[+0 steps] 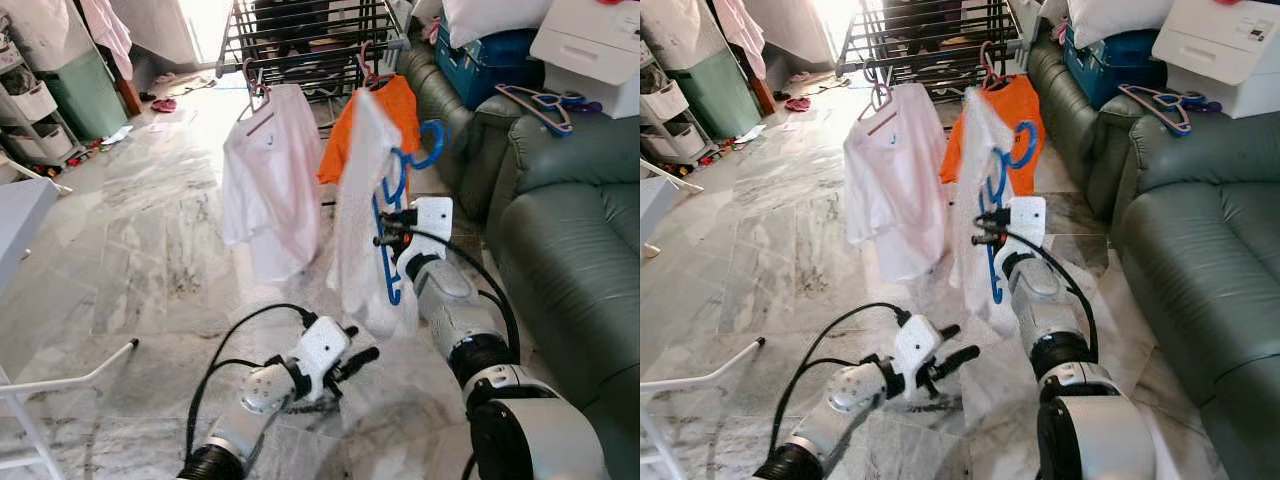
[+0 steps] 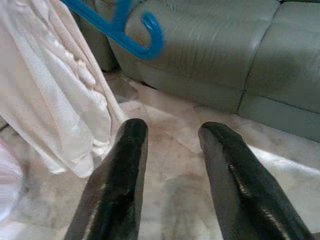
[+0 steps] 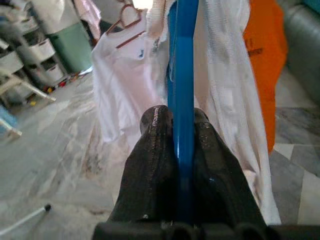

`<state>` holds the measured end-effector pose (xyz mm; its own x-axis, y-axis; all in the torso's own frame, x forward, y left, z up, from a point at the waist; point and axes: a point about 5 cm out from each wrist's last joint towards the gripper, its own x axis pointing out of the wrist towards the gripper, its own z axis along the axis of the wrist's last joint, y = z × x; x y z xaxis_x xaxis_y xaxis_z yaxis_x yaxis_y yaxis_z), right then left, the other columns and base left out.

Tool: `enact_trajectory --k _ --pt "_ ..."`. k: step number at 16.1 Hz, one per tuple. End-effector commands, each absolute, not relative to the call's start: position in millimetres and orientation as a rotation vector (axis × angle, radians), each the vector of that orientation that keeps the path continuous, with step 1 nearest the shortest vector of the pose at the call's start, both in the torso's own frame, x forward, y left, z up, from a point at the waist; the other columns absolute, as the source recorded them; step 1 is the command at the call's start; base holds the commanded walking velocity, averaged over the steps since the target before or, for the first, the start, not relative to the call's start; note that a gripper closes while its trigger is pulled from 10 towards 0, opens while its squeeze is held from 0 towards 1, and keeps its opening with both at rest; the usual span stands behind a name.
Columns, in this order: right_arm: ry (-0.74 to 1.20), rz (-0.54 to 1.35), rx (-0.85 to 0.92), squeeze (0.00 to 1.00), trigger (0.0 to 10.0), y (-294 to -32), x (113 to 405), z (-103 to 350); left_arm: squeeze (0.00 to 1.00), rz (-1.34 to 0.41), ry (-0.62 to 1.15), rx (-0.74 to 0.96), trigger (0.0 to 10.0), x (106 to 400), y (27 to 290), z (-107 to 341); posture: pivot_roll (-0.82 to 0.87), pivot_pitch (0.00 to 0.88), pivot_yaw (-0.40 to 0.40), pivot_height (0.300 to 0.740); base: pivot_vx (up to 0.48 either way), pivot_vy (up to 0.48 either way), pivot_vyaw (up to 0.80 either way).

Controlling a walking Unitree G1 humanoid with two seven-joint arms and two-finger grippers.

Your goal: Hang hanger

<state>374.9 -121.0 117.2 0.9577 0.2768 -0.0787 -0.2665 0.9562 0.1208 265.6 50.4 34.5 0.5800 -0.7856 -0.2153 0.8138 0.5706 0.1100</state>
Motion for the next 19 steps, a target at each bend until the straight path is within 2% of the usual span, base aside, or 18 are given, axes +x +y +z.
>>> enact_trajectory --k 1,6,9,12,15,19 --pt "0.069 0.342 0.074 0.0 10.0 -116.2 372.3 117.9 1.0 -0.919 0.118 0.246 10.0 269.6 61.9 40.1 -0.16 0.0 0.08 0.74 0.0 0.0 0.0" --pt "0.073 0.568 -0.128 0.0 10.0 -125.8 335.2 81.7 1.0 -0.81 0.056 0.352 10.0 283.2 106.1 56.1 -0.16 0.0 0.085 0.74 0.0 0.0 0.0" --pt "0.109 0.671 -0.159 0.0 10.0 -131.9 317.7 67.8 1.0 -0.787 0.031 0.378 10.0 283.1 112.5 60.7 -0.16 0.0 0.092 0.74 0.0 0.0 0.0" --pt "0.176 0.791 -0.246 0.0 10.0 -151.3 292.1 49.3 1.0 -0.792 0.008 0.448 10.0 282.3 121.9 63.0 -0.17 0.0 0.104 0.74 0.0 0.0 0.0" --pt "0.237 0.812 -0.323 0.0 10.0 -169.0 280.9 38.7 1.0 -0.804 -0.006 0.506 10.0 283.4 128.0 66.3 -0.17 0.0 0.109 0.74 0.0 0.0 0.0" --pt "0.315 0.937 -0.426 0.0 10.0 -183.4 264.7 29.4 1.0 -0.84 -0.017 0.6 10.0 284.3 137.6 68.1 -0.17 0.0 0.114 0.74 0.0 0.0 0.0"
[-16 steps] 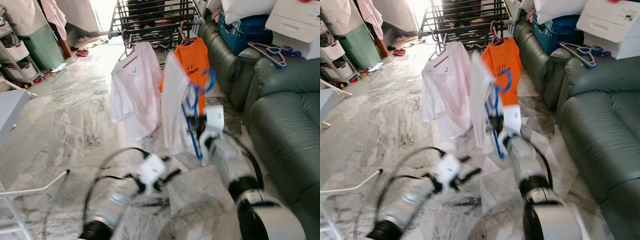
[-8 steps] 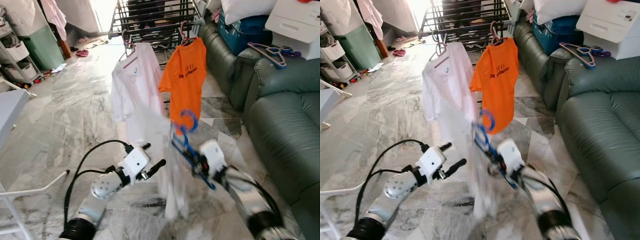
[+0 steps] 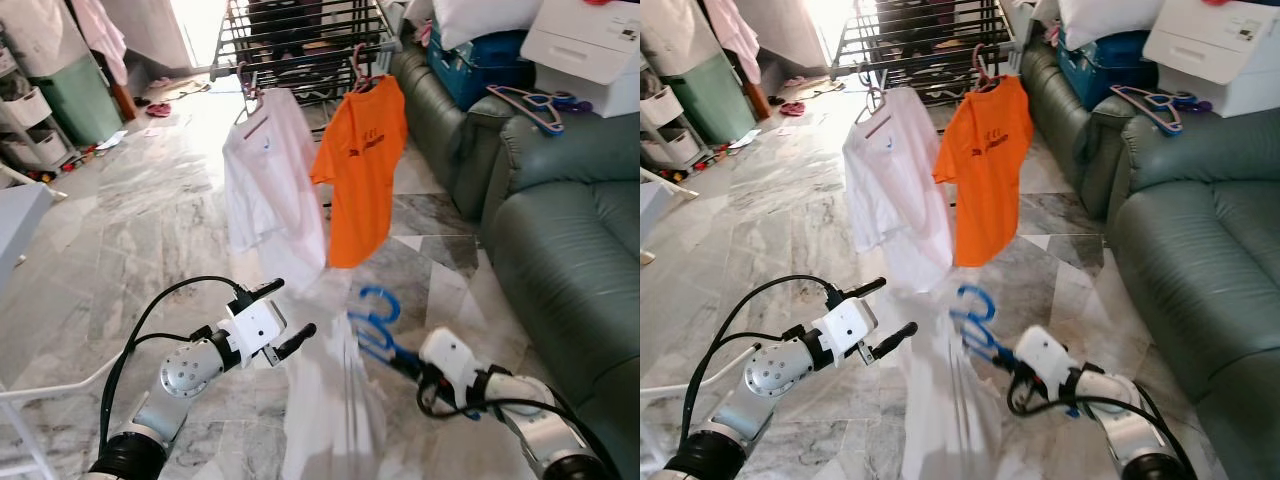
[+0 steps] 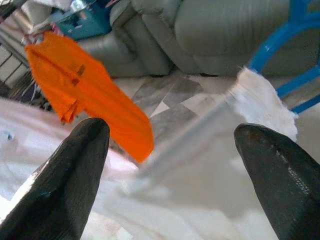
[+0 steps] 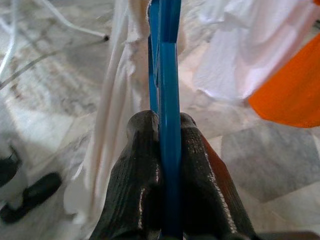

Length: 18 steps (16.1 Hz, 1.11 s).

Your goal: Hang hanger

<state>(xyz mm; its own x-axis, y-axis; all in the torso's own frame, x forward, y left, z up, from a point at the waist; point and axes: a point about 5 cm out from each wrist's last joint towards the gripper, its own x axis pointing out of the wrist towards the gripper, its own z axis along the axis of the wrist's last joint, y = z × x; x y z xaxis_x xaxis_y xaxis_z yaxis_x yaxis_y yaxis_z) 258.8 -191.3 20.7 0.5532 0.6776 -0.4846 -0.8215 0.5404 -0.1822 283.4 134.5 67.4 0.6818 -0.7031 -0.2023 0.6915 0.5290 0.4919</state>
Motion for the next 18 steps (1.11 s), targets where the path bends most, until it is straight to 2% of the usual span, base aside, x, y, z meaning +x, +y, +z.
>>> enact_trajectory --k 1,7,11,12,13,14,15,16,17,18 --pt "0.33 0.972 -0.454 0.0 10.0 -188.8 262.9 30.1 1.0 -0.858 -0.001 0.644 10.0 284.3 143.5 65.4 -0.17 0.0 0.117 0.74 0.0 0.0 0.0" --pt "0.356 1.126 -0.495 0.0 10.0 -192.1 253.7 33.0 1.0 -0.974 0.055 0.753 10.0 275.6 148.6 50.8 -0.18 0.0 0.127 0.74 0.0 0.0 0.0" --pt "0.376 1.262 -0.49 0.0 10.0 -191.4 245.0 40.1 1.0 -1.051 0.087 0.763 10.0 272.3 149.1 45.0 -0.18 0.0 0.132 0.74 0.0 0.0 0.0" --pt "0.38 1.281 -0.498 0.0 10.0 -193.6 243.7 42.2 0.71 -1.075 0.105 0.759 10.0 271.1 150.6 43.1 -0.19 0.0 0.135 0.74 0.0 0.0 0.0" --pt "0.383 1.287 -0.5 0.0 10.0 -194.3 243.1 42.8 0.71 -1.088 0.112 0.757 10.0 270.5 151.6 42.2 -0.19 0.0 0.134 0.74 0.0 0.0 0.0" --pt "0.395 1.299 -0.504 0.0 10.0 -197.1 241.3 44.4 0.0 -1.11 0.133 0.749 10.0 269.7 154.5 40.6 -0.19 0.0 0.136 0.74 0.0 0.0 0.0" --pt "0.401 1.3 -0.508 0.0 10.0 -198.7 240.7 44.9 0.0 -1.125 0.145 0.745 10.0 269.0 155.6 39.7 -0.19 0.0 0.138 0.74 0.0 0.0 0.0" --pt "0.407 1.299 -0.515 0.0 10.0 -200.4 240.5 45.0 0.0 -1.137 0.161 0.736 4.0 268.2 156.6 38.6 -0.19 0.0 0.138 0.74 0.0 0.0 0.0" --pt "0.412 1.299 -0.517 0.0 10.0 -201.5 240.0 45.0 0.0 -1.159 0.177 0.726 0.0 266.8 157.7 37.5 -0.19 0.0 0.138 0.74 0.0 0.0 0.0" --pt "0.416 1.299 -0.518 0.0 10.0 -201.9 239.3 44.8 0.0 -1.186 0.198 0.72 0.0 264.7 159.7 36.1 -0.19 0.0 0.138 0.74 0.0 0.0 0.0"
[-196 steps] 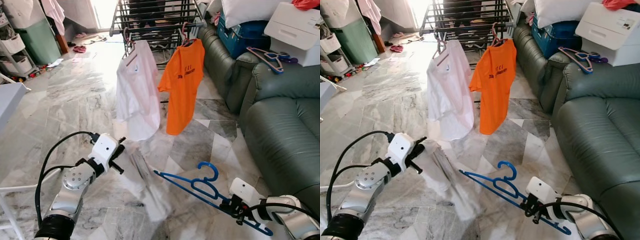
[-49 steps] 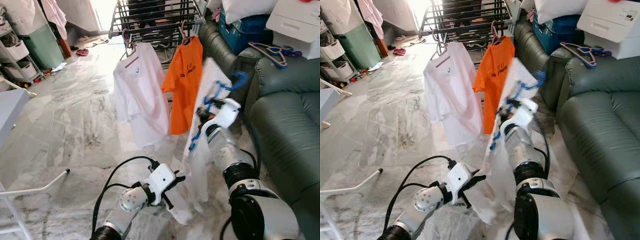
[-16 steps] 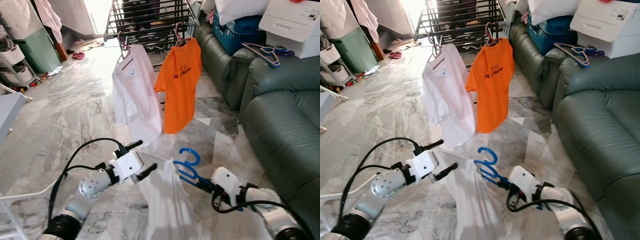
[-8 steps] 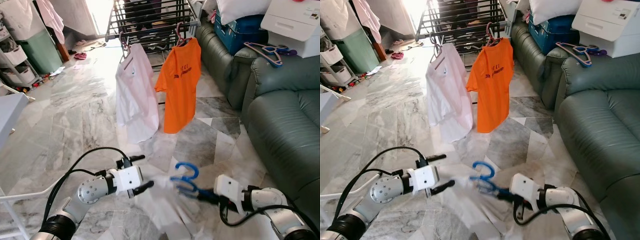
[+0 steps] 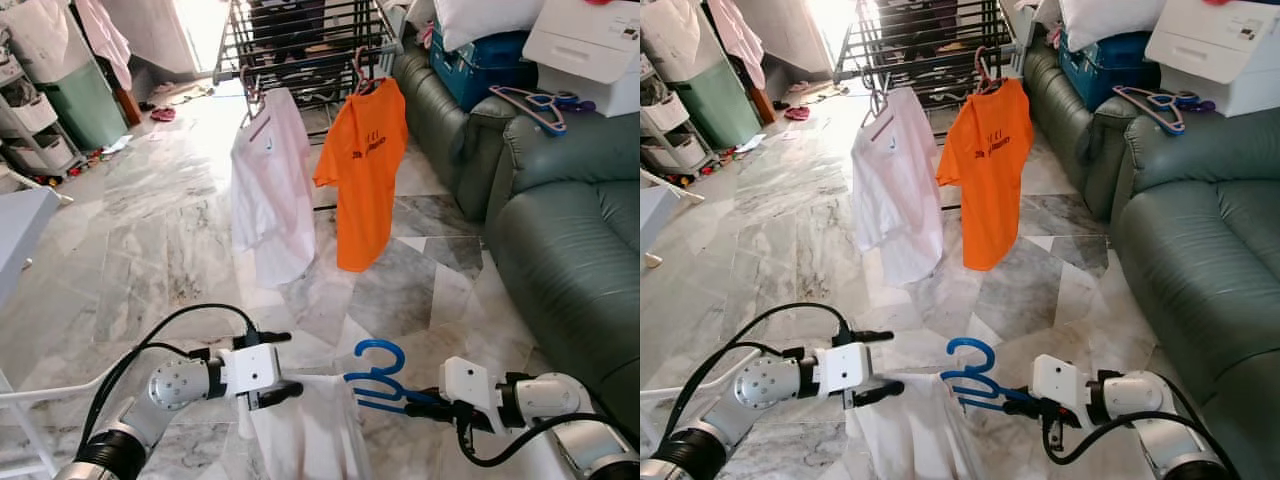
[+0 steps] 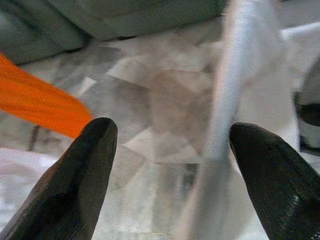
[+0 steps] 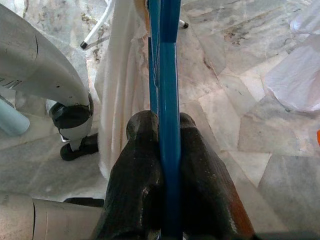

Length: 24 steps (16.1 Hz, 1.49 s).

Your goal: Hang hanger

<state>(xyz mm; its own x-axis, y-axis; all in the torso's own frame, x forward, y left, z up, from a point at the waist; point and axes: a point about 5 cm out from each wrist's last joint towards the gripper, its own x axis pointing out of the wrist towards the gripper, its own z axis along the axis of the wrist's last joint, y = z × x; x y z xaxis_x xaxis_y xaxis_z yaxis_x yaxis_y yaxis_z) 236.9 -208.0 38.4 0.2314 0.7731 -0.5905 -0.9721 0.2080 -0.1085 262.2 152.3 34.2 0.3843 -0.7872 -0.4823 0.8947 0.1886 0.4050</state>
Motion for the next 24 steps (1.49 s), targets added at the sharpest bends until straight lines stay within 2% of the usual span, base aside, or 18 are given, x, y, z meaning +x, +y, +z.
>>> enact_trajectory --k 1,7,16,24 --pt "0.419 1.298 -0.519 0.0 10.0 -201.9 238.5 44.3 0.0 -1.219 0.226 0.715 0.0 262.4 162.4 34.1 -0.19 0.0 0.139 0.74 0.0 0.0 0.0" --pt "0.419 1.302 -0.522 0.0 10.0 -197.5 238.0 42.3 0.0 -1.29 0.304 0.683 0.0 257.4 166.1 28.9 -0.19 0.0 0.142 0.74 0.0 0.0 0.0" --pt "0.417 1.384 -0.564 0.0 10.0 -180.6 239.9 39.6 0.0 -1.318 0.344 0.662 0.0 255.3 151.7 17.2 -0.2 0.0 0.141 0.74 0.0 0.0 0.0" --pt "0.438 1.397 -0.617 0.0 10.0 -185.7 241.8 38.5 0.0 -1.352 0.459 0.663 0.0 246.9 158.0 2.3 -0.2 0.0 0.133 0.74 0.0 0.0 0.0"
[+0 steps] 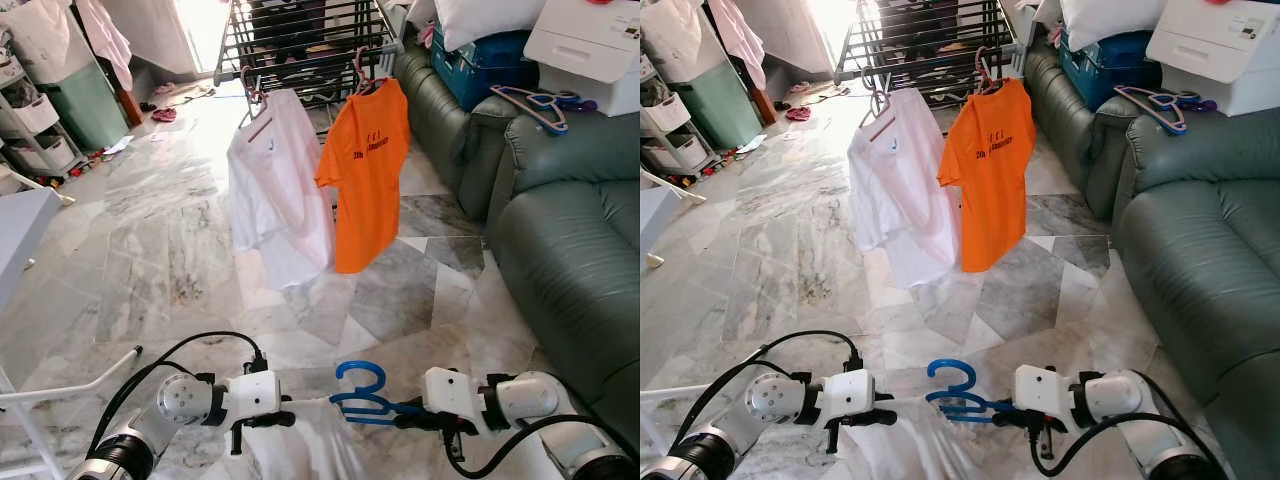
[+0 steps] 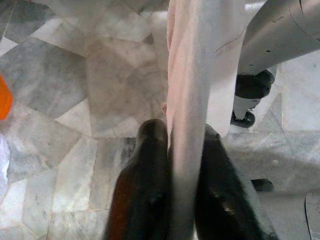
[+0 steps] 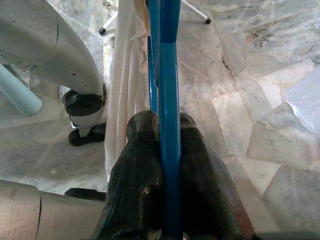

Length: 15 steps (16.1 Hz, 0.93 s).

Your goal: Hang hanger

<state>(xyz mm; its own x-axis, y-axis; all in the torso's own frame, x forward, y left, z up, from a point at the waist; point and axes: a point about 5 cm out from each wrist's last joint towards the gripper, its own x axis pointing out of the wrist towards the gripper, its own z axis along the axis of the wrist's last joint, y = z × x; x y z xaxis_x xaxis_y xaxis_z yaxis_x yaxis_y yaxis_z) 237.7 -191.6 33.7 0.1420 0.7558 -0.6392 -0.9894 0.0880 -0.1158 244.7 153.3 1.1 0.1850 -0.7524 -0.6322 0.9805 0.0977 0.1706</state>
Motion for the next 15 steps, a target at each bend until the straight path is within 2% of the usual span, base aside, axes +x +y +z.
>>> enact_trajectory --k 1,3,11,12,13,15 --pt "0.438 1.397 -0.624 0.0 10.0 -186.1 242.0 38.5 0.0 -1.358 0.469 0.663 0.0 246.3 158.5 1.6 -0.2 0.0 0.132 0.74 0.0 0.0 0.0" --pt "0.434 1.396 -0.688 0.0 10.0 -188.1 244.5 37.7 0.0 -1.377 0.504 0.661 0.0 243.6 161.5 -1.2 -0.2 0.0 0.133 0.74 0.0 0.0 0.0" --pt "0.424 1.37 -0.721 0.0 10.0 -185.4 252.3 36.0 0.0 -1.404 0.491 0.626 0.0 242.8 156.0 -0.8 -0.19 0.0 0.132 0.74 0.0 0.0 0.0" --pt "0.431 1.363 -0.698 0.44 10.0 -185.2 254.1 37.0 0.0 -1.403 0.489 0.623 0.0 242.7 155.7 -0.9 -0.19 0.0 0.132 0.74 0.0 0.0 0.0" --pt "0.451 1.367 -0.664 1.0 10.0 -185.7 255.2 37.6 0.0 -1.399 0.486 0.623 0.0 242.5 155.2 -1.1 -0.19 0.0 0.131 0.74 0.0 0.0 0.0" --pt "0.434 1.359 -0.676 1.0 10.0 -187.1 258.9 41.3 0.0 -1.369 0.479 0.616 0.0 242.8 155.2 -2.2 -0.19 0.0 0.129 0.74 0.0 0.0 0.0"
